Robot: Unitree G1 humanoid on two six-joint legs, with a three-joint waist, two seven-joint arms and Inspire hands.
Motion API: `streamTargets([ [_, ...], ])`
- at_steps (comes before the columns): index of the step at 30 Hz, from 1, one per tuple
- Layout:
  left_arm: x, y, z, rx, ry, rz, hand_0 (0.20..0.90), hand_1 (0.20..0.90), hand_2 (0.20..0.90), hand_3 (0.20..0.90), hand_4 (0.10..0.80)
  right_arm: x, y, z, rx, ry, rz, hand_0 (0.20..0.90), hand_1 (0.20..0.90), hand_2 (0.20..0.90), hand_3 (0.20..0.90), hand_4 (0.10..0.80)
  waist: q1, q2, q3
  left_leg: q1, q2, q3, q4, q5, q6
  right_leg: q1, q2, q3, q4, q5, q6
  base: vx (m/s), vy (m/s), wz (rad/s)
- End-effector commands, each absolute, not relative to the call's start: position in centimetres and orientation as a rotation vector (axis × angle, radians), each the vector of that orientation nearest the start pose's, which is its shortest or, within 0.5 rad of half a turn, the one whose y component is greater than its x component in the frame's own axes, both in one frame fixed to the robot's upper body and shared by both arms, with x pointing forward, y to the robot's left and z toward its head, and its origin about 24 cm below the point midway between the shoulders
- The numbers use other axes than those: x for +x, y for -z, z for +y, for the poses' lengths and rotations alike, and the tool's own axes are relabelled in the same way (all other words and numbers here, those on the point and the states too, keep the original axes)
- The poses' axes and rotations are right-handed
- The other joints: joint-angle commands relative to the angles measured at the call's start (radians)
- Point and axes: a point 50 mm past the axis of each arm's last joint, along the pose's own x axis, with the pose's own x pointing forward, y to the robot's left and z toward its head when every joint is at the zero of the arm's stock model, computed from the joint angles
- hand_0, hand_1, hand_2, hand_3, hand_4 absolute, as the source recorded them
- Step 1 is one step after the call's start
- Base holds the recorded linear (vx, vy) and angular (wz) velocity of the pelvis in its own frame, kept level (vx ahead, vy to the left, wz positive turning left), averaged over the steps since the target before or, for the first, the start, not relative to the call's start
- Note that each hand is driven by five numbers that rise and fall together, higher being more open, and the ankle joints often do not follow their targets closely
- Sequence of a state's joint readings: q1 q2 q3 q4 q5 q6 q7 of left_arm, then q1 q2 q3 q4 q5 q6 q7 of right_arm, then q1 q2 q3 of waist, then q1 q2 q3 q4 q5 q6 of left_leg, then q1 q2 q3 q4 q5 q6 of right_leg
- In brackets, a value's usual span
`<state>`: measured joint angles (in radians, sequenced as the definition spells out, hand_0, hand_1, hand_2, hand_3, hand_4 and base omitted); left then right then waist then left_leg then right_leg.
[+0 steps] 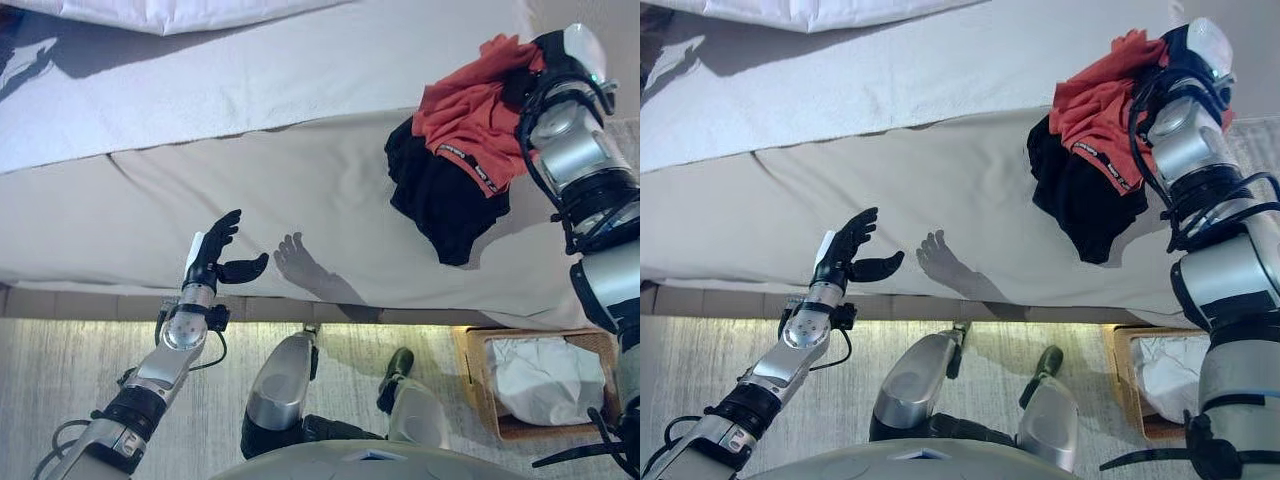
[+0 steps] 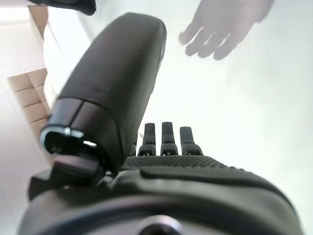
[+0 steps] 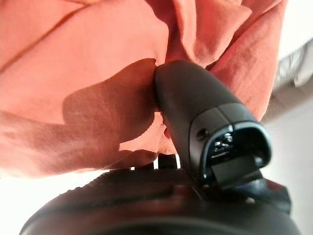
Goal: Pick up the clothes from the bed and place them into the basket
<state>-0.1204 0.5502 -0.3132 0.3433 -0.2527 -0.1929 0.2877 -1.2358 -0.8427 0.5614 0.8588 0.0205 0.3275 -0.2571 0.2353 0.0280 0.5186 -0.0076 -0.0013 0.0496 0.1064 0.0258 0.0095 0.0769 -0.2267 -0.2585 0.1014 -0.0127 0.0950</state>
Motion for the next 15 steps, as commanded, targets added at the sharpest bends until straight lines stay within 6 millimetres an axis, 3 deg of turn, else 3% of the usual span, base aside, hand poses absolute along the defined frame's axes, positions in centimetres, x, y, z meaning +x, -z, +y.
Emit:
streamTargets([
  [1,24.7,-0.5,23.3,0.404,-0.072,0.1,0.9,0.9,0.9,0.9,0.8,37.6,-32.9,-29.1,-1.055,0.636,-0.268,0.3,0.3,0.3,0.2,0.1,-0.034,-0.05,-0.269,0.009,0.058,0.017,-0.015,-0.066,-0.03,-0.03,-0.015,-0.008,0.028,-0.002,-0.012,0.082,-0.021,-0.08],
  [7,24.6,0.0,23.1,0.398,-0.061,0.117,0.9,0.9,0.9,0.9,0.8,37.2,-32.8,-30.3,-1.042,0.633,-0.229,0.3,0.3,0.3,0.2,0.1,-0.045,-0.053,-0.305,0.03,0.063,0.024,-0.024,-0.07,-0.036,-0.011,-0.011,-0.013,0.016,-0.006,-0.009,0.03,-0.012,-0.05],
  [15,24.6,0.2,22.4,0.391,-0.039,0.117,0.9,0.9,0.9,0.9,0.8,37.6,-31.8,-30.5,-1.044,0.578,-0.179,0.3,0.3,0.3,0.2,0.1,-0.035,-0.046,-0.299,0.03,0.063,0.008,-0.041,-0.058,-0.041,-0.002,-0.013,-0.031,0.006,-0.008,-0.011,-0.004,0.001,-0.01],
])
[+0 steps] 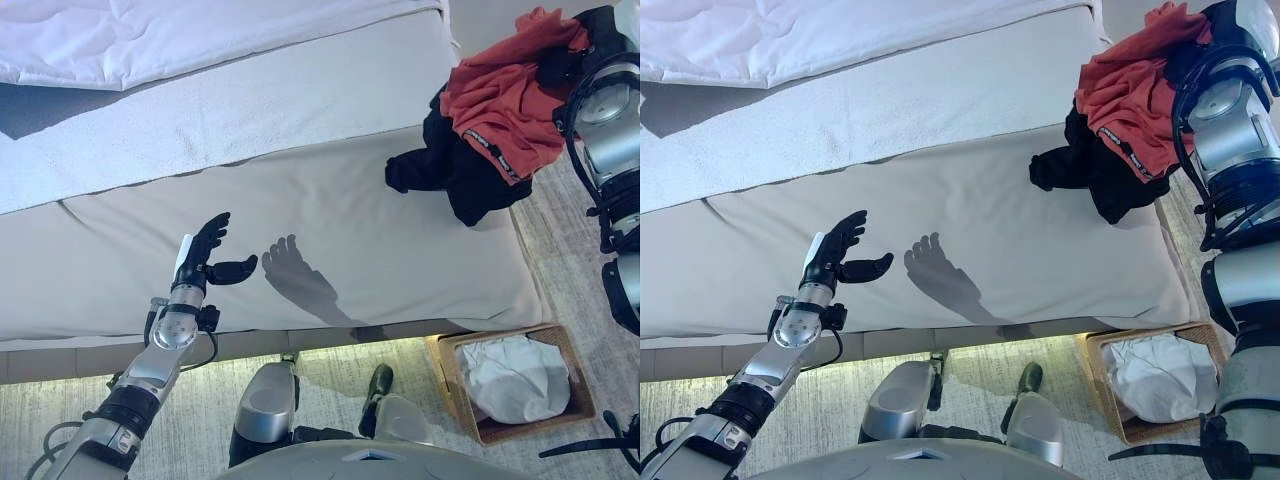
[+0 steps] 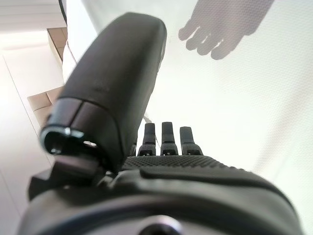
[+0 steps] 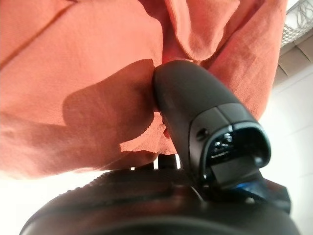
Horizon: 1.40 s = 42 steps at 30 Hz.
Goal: Pick up the clothes from the bed and place them into the basket
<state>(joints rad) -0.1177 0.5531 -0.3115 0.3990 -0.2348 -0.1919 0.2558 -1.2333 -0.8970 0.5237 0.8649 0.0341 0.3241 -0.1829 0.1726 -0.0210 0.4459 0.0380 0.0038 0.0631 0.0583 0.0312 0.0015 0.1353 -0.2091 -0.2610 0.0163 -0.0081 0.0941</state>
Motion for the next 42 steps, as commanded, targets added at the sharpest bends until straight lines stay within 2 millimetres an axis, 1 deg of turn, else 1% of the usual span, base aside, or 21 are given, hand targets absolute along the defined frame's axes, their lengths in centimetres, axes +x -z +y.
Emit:
streamTargets([
  [1,24.6,0.2,22.4,0.389,-0.04,0.114,0.9,0.9,0.9,0.9,0.8,37.7,-31.6,-30.4,-1.044,0.564,-0.176,0.3,0.3,0.3,0.2,0.1,0.031,0.004,-0.224,-0.017,0.058,-0.008,0.004,-0.062,-0.034,-0.062,-0.032,-0.031,0.091,-0.013,-0.01,0.0,0.0,0.0],
  [5,24.9,-0.1,22.3,0.38,-0.041,0.099,0.9,0.9,0.9,0.9,0.8,38.1,-31.2,-29.7,-1.051,0.525,-0.17,0.3,0.3,0.3,0.2,0.1,0.039,0.007,-0.213,-0.03,0.053,-0.02,0.003,-0.058,-0.036,-0.068,-0.036,-0.036,0.091,-0.014,-0.01,-0.038,0.027,0.09],
  [6,25.0,-0.3,22.2,0.376,-0.038,0.091,0.9,0.9,0.9,0.9,0.8,38.4,-30.7,-29.1,-1.063,0.5,-0.171,0.3,0.3,0.3,0.2,0.1,0.046,0.009,-0.206,-0.038,0.052,-0.025,0.005,-0.056,-0.037,-0.072,-0.039,-0.042,0.093,-0.014,-0.01,-0.056,0.019,0.14],
  [9,25.2,-0.4,22.0,0.371,-0.033,0.087,0.9,0.9,0.9,0.9,0.8,38.9,-29.7,-28.3,-1.096,0.446,-0.142,0.3,0.3,0.3,0.2,0.1,0.057,0.013,-0.195,-0.048,0.05,-0.034,0.009,-0.054,-0.037,-0.076,-0.043,-0.052,0.096,-0.015,-0.011,-0.036,0.016,0.07],
  [10,25.3,-0.4,22.0,0.37,-0.031,0.086,0.9,0.9,0.9,0.9,0.8,39.0,-29.4,-28.1,-1.105,0.432,-0.132,0.436,0.436,0.436,0.359,0.259,0.059,0.014,-0.192,-0.049,0.05,-0.035,0.008,-0.052,-0.037,-0.077,-0.043,-0.054,0.096,-0.015,-0.011,-0.016,0.012,0.11],
  [11,25.3,-0.4,21.9,0.369,-0.031,0.085,0.9,0.9,0.9,0.9,0.8,39.2,-29.0,-27.9,-1.109,0.418,-0.122,0.9,0.9,0.9,0.9,0.8,0.061,0.015,-0.19,-0.051,0.05,-0.037,0.008,-0.051,-0.037,-0.077,-0.043,-0.056,0.096,-0.014,-0.011,-0.015,0.016,0.11],
  [15,25.3,-0.5,21.9,0.367,-0.038,0.085,0.9,0.9,0.9,0.9,0.8,39.7,-27.7,-27.4,-1.106,0.382,-0.099,0.9,0.9,0.9,0.9,0.8,0.073,0.018,-0.184,-0.051,0.053,-0.044,-0.005,-0.042,-0.038,-0.07,-0.044,-0.064,0.084,-0.01,-0.011,-0.005,0.009,0.12],
  [21,25.3,-0.6,22.1,0.375,-0.029,0.086,0.9,0.9,0.9,0.9,0.8,39.9,-27.1,-27.2,-1.106,0.343,-0.071,0.9,0.9,0.9,0.9,0.8,0.084,0.012,-0.187,-0.047,0.054,-0.05,-0.015,-0.037,-0.039,-0.06,-0.044,-0.073,0.078,-0.005,-0.009,0.004,-0.003,0.05],
  [25,25.2,-0.6,22.2,0.379,-0.025,0.091,0.9,0.9,0.9,0.9,0.8,39.8,-26.3,-27.7,-1.129,0.325,-0.025,0.9,0.9,0.9,0.9,0.8,0.082,0.006,-0.194,-0.037,0.056,-0.048,-0.024,-0.035,-0.038,-0.056,-0.04,-0.072,0.078,-0.005,-0.007,0.039,-0.008,0.06],
  [29,25.5,-0.8,22.0,0.383,-0.025,0.085,0.9,0.9,0.9,0.9,0.8,39.7,-26.0,-28.2,-1.146,0.337,0.005,0.9,0.9,0.9,0.9,0.8,0.081,0.004,-0.189,-0.043,0.059,-0.046,-0.023,-0.033,-0.038,-0.063,-0.038,-0.069,0.08,-0.006,-0.007,0.008,-0.004,0.01],
  [34,25.6,-0.9,22.0,0.384,-0.025,0.077,0.9,0.9,0.9,0.9,0.8,39.7,-25.9,-28.4,-1.168,0.337,0.015,0.9,0.9,0.9,0.9,0.8,0.084,0.01,-0.174,-0.053,0.059,-0.051,-0.026,-0.028,-0.039,-0.074,-0.037,-0.07,0.078,-0.006,-0.006,0.0,0.0,0.0],
  [39,25.6,-0.9,21.9,0.38,-0.026,0.07,0.9,0.9,0.9,0.9,0.8,39.9,-25.4,-27.9,-1.184,0.313,0.02,0.9,0.9,0.9,0.9,0.8,0.086,0.018,-0.165,-0.06,0.057,-0.058,-0.023,-0.027,-0.039,-0.083,-0.039,-0.071,0.086,-0.009,-0.007,-0.005,-0.002,-0.01],
  [42,25.7,-1.1,21.6,0.371,-0.025,0.058,0.9,0.9,0.9,0.9,0.8,40.0,-25.0,-27.5,-1.225,0.296,0.025,0.9,0.9,0.9,0.9,0.8,0.089,0.028,-0.155,-0.07,0.051,-0.067,-0.009,-0.03,-0.038,-0.094,-0.044,-0.074,0.105,-0.018,-0.01,0.026,0.025,0.0],
])
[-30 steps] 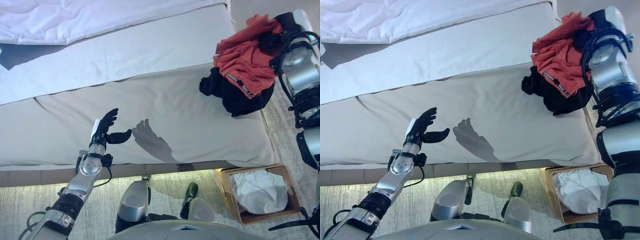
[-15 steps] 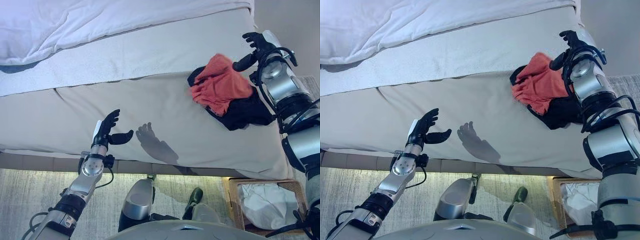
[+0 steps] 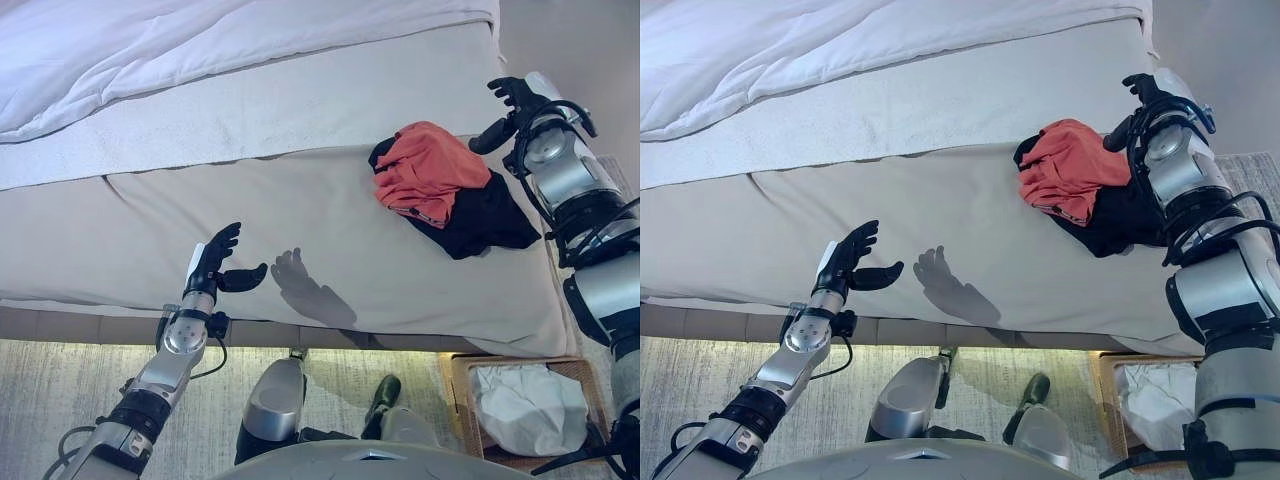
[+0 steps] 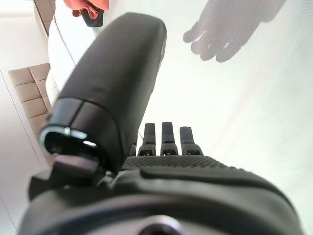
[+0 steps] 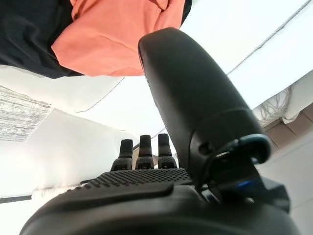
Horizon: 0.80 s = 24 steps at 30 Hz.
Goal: Pick up the clothes from the bed and place them into the basket
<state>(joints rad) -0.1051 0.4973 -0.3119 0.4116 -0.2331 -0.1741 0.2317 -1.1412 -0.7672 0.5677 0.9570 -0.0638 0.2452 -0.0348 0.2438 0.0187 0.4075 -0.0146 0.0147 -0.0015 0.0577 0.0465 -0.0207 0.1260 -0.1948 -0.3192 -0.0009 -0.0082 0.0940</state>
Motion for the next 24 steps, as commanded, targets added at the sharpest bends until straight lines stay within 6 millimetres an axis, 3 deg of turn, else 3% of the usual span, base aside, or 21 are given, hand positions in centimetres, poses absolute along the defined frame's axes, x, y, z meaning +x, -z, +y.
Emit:
streamTargets([
  [1,25.8,-1.3,21.5,0.361,-0.025,0.046,0.9,0.9,0.9,0.9,0.8,40.1,-24.9,-27.4,-1.238,0.295,0.029,0.9,0.9,0.9,0.9,0.8,0.02,-0.005,-0.106,-0.031,0.036,-0.005,0.005,-0.047,-0.016,-0.097,-0.063,-0.016,0.137,-0.022,-0.012,-0.021,0.049,0.0],
  [9,27.0,-4.2,20.4,0.296,-0.036,-0.107,0.9,0.9,0.9,0.9,0.8,40.3,-23.9,-27.8,-1.256,0.33,0.102,0.9,0.9,0.9,0.9,0.8,0.044,0.041,0.009,-0.134,0.003,-0.033,0.11,-0.063,-0.009,-0.181,-0.09,-0.022,0.235,-0.05,-0.03,-0.073,0.015,0.03],
  [14,27.4,-6.1,19.7,0.235,-0.036,-0.199,0.9,0.9,0.9,0.9,0.8,40.4,-23.9,-28.1,-1.248,0.385,0.139,0.9,0.9,0.9,0.9,0.8,0.055,0.07,0.091,-0.226,-0.026,-0.045,0.201,-0.082,0.012,-0.277,-0.107,-0.02,0.336,-0.066,-0.039,-0.081,0.003,0.08],
  [20,27.1,-6.7,19.2,0.212,-0.03,-0.231,0.9,0.9,0.9,0.9,0.8,40.3,-24.2,-28.7,-1.243,0.438,0.153,0.9,0.9,0.9,0.9,0.8,0.059,0.083,0.113,-0.31,-0.042,-0.044,0.261,-0.099,0.031,-0.374,-0.111,-0.012,0.414,-0.077,-0.046,-0.016,0.009,0.08],
  [24,26.7,-6.6,19.0,0.194,-0.046,-0.231,0.9,0.9,0.9,0.9,0.8,39.9,-24.6,-29.9,-1.264,0.5,0.18,0.9,0.9,0.9,0.9,0.8,0.064,0.095,0.113,-0.364,-0.051,-0.049,0.319,-0.144,0.041,-0.442,-0.115,0.005,0.496,-0.118,-0.045,0.02,0.0,-0.04],
])
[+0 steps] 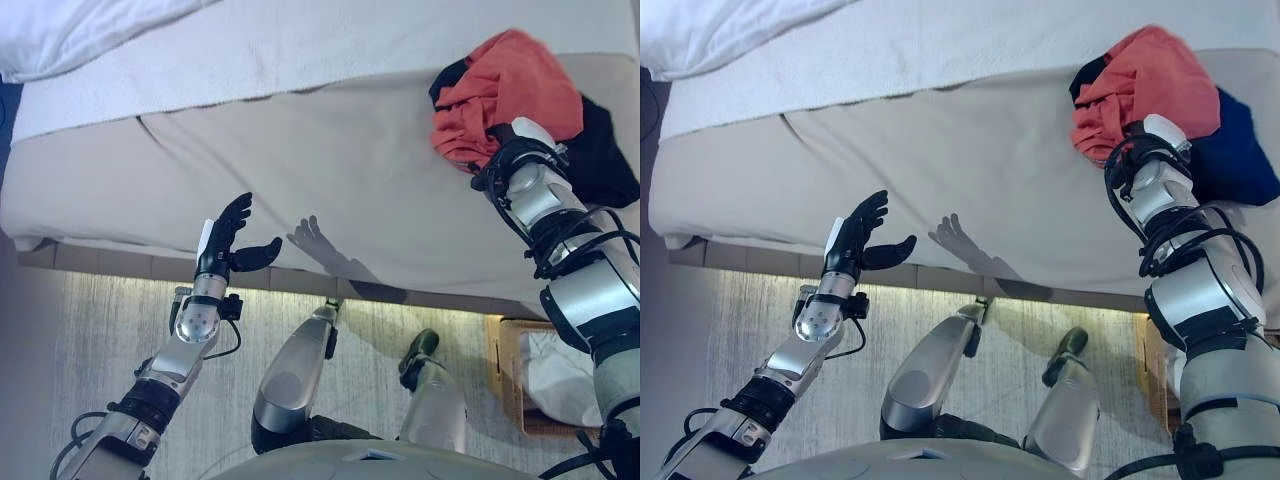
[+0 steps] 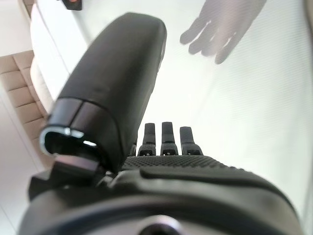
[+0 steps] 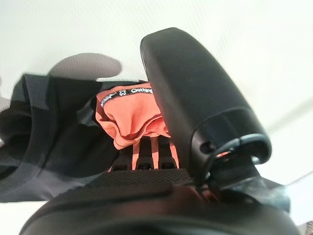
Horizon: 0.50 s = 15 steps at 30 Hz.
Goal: Pick up the clothes from the bed and place them into the basket
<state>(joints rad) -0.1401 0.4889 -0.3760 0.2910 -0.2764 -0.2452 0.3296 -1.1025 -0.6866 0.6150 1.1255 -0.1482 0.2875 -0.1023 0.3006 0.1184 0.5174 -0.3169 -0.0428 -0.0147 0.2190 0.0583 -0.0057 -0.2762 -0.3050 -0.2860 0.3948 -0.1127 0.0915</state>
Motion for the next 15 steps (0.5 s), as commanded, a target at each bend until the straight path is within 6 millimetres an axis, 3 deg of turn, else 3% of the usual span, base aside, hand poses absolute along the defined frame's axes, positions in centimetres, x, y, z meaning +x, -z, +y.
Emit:
streamTargets([
  [1,26.6,-6.6,19.1,0.193,-0.046,-0.23,0.9,0.9,0.9,0.9,0.8,39.8,-24.6,-30.0,-1.266,0.504,0.181,0.9,0.9,0.9,0.9,0.8,0.008,-0.004,0.003,-0.066,0.006,-0.035,0.162,-0.157,0.026,-0.045,-0.005,-0.028,0.105,-0.015,-0.043,0.0,0.0,0.0],
  [11,25.3,-6.0,19.7,0.198,-0.034,-0.215,0.9,0.9,0.9,0.9,0.8,38.6,-26.7,-32.5,-1.271,0.655,0.177,0.9,0.9,0.9,0.9,0.8,0.012,0.016,0.003,-0.127,0.001,-0.03,0.191,-0.164,0.038,-0.118,-0.003,-0.022,0.157,-0.028,-0.054,-0.003,-0.001,0.02],
  [12,25.3,-6.0,19.7,0.199,-0.033,-0.215,0.9,0.9,0.9,0.9,0.8,38.5,-26.9,-32.5,-1.265,0.666,0.167,0.822,0.822,0.822,0.809,0.709,0.012,0.017,0.003,-0.126,0.001,-0.029,0.189,-0.164,0.039,-0.118,-0.002,-0.021,0.157,-0.028,-0.054,0.0,0.0,0.0],
  [14,25.3,-6.0,19.8,0.201,-0.031,-0.212,0.9,0.9,0.9,0.9,0.8,38.5,-27.1,-32.5,-1.254,0.677,0.147,0.585,0.585,0.585,0.532,0.432,0.009,0.016,0.003,-0.12,0.003,-0.026,0.185,-0.163,0.04,-0.116,-0.002,-0.02,0.155,-0.027,-0.054,0.0,0.0,0.0],
  [15,25.3,-5.9,19.8,0.202,-0.031,-0.212,0.9,0.9,0.9,0.9,0.8,38.5,-27.1,-32.5,-1.252,0.677,0.144,0.528,0.528,0.528,0.466,0.366,0.009,0.016,0.003,-0.118,0.003,-0.025,0.184,-0.163,0.039,-0.114,-0.001,-0.02,0.154,-0.026,-0.054,0.0,0.0,0.0],
])
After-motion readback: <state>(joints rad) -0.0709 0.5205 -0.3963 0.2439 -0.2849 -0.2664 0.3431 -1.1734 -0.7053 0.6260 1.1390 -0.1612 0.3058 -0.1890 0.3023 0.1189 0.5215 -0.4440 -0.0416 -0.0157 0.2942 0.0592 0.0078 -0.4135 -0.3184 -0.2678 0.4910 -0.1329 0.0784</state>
